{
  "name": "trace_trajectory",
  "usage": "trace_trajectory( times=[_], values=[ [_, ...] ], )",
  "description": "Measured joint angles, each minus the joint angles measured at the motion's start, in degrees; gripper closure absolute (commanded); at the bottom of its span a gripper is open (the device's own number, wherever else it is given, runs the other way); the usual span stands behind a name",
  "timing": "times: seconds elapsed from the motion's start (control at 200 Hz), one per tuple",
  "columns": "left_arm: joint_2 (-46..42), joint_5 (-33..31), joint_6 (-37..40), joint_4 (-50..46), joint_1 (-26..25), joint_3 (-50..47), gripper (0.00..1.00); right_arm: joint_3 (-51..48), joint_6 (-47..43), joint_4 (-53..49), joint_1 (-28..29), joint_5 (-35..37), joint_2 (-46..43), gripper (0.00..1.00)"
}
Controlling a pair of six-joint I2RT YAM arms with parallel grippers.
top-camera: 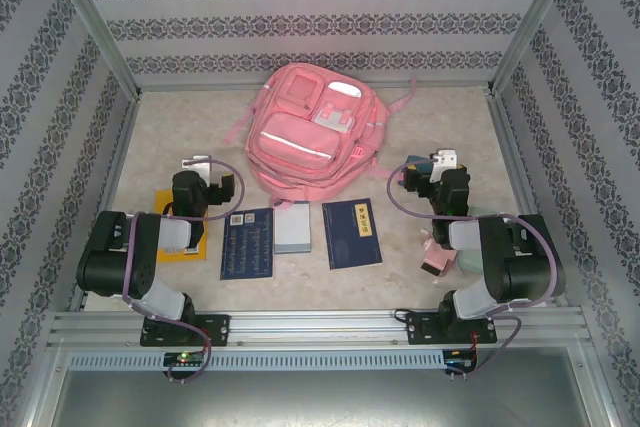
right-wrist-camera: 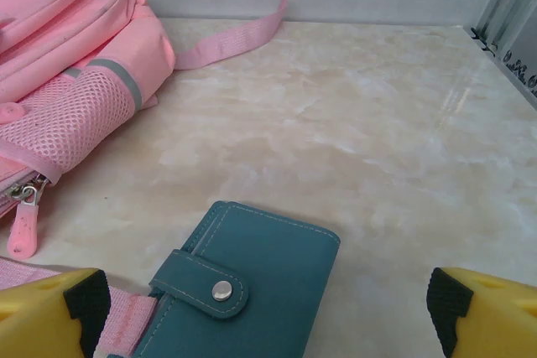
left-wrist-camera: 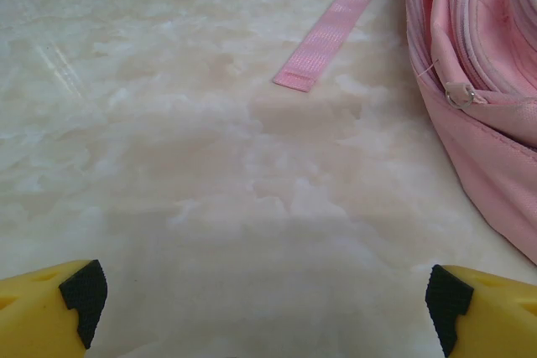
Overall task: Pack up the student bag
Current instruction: Rotate the student bag at the top-center of the table.
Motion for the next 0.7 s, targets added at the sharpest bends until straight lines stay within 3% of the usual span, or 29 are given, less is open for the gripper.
trace_trajectory(
  times=[0.699],
  values=[
    [0.0, 0.0, 0.0, 0.0, 0.0, 0.0, 0.01, 0.0, 0.2, 0.0, -0.4, -0.8, 0.0, 0.02]
  ],
)
